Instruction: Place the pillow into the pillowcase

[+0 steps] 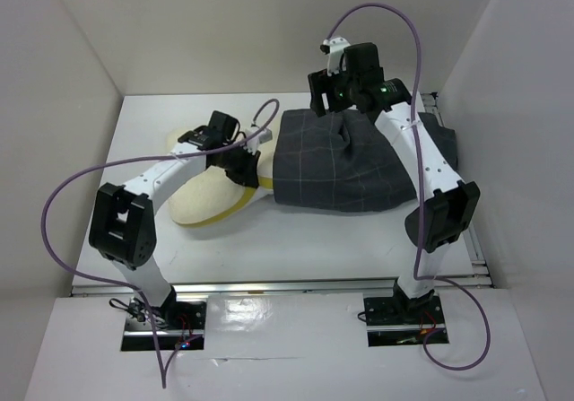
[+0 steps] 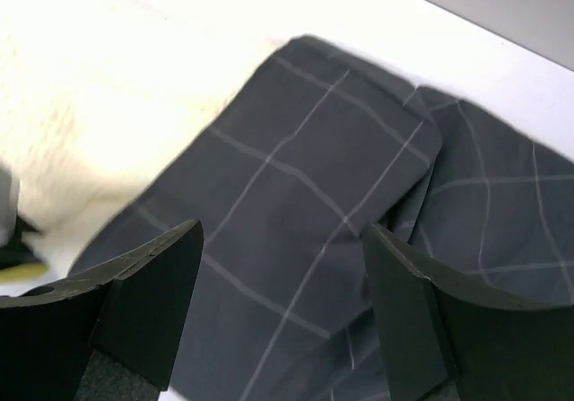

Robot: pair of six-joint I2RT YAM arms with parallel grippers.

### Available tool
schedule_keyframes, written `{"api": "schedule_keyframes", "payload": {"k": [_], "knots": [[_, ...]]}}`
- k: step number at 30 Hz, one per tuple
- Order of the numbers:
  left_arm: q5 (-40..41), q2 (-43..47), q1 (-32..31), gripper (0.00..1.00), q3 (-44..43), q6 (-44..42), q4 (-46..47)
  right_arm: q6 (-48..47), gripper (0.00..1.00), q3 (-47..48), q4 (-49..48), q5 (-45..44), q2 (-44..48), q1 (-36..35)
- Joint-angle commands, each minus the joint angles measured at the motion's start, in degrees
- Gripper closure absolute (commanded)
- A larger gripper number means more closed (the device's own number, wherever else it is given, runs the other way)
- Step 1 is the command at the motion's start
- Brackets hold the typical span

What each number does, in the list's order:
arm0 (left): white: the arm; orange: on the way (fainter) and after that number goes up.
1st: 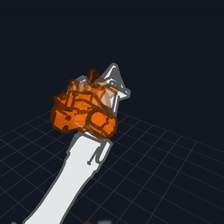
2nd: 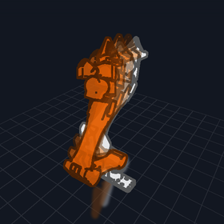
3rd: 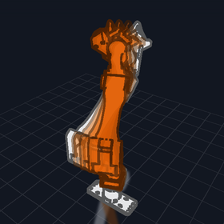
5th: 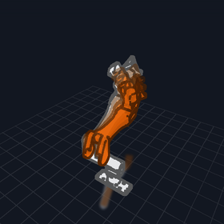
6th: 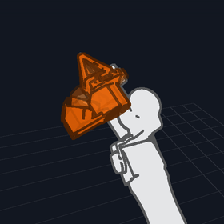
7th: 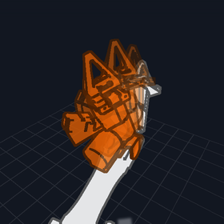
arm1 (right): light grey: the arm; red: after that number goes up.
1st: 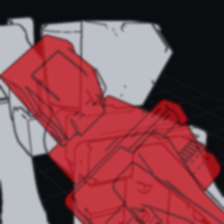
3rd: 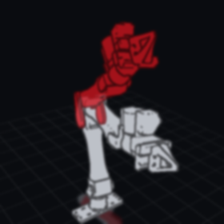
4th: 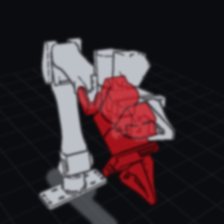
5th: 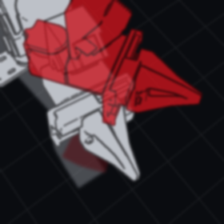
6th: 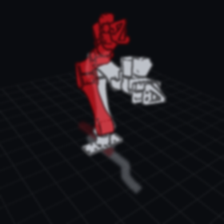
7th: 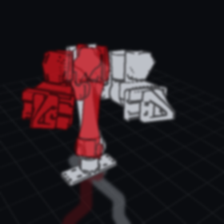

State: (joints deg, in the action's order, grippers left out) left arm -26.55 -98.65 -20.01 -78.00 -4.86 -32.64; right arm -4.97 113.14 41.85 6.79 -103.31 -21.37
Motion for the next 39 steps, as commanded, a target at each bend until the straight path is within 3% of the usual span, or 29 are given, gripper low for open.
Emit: {"api": "schedule_keyframes", "payload": {"k": [1, 2, 4, 5, 8, 12, 13, 16, 20, 26, 31, 38, 39], "knots": [[-8.07, 4.95, -3.36, 0.97, 0.65, -8.92, -6.08, -0.3, 0.21, 2.79, -1.42, 0.06, -0.57, -0.44], [-8.69, 5.66, -4.15, 0.61, 1.17, -10.33, -7.16, -0.3, 0.21, 3.57, -1.42, 1.11, -1.28, -0.43], [-8.7, 7.24, -5.3, 0.28, 1.18, -11.84, -7.69, -1.43, 0.21, 3.58, -0.71, 3.22, -2.68, -0.43], [-6.61, 8.12, -5.3, 0.0, 1.18, -11.84, -6.65, -1.44, 0.21, 4.36, 0.33, 4.19, -3.21, -0.43], [0.67, 9.53, -5.3, 0.0, -2.75, -10.79, -4.36, -1.97, 0.21, 3.58, 0.87, 6.74, -3.83, -0.43], [3.42, 4.45, -2.06, 0.0, -13.01, -7.1, -3.83, -1.97, 0.22, 2.09, 0.87, 9.82, -3.83, -0.43], [4.56, 0.78, -0.83, 0.09, -14.88, -5.09, -4.44, -1.97, 0.22, 2.08, 0.87, 10.69, -3.83, -0.43], [3.35, -5.74, 2.33, 0.16, -23.76, -7.33, -6.81, -3.03, 0.22, 0.6, 1.66, 12.9, -3.83, -0.43], [2.3, -16.2, 6.38, 0.0, -35.01, -7.96, -11.64, -5.04, 0.22, -1.52, 2.19, 13.6, -3.13, -1.05], [-6.49, -31.94, 10.95, 0.0, -51.1, -12.97, -19.11, -5.57, 0.22, -3.19, 2.19, 13.6, -1.81, -1.57], [-8.61, -37.75, 14.03, 0.0, -52.61, -14.73, -18.95, -5.57, 0.22, -3.72, 2.8, 13.08, -1.28, -1.57], [-13.26, -42.14, 14.56, 0.0, -53.4, -23.51, -26.85, -6.1, 0.22, -3.72, 2.8, 12.55, -1.89, -1.57], [-13.97, -42.93, 14.56, 0.08, -52.79, -24.05, -28.95, -6.1, 0.22, -3.72, 2.8, 12.55, -1.9, -1.57]]}}
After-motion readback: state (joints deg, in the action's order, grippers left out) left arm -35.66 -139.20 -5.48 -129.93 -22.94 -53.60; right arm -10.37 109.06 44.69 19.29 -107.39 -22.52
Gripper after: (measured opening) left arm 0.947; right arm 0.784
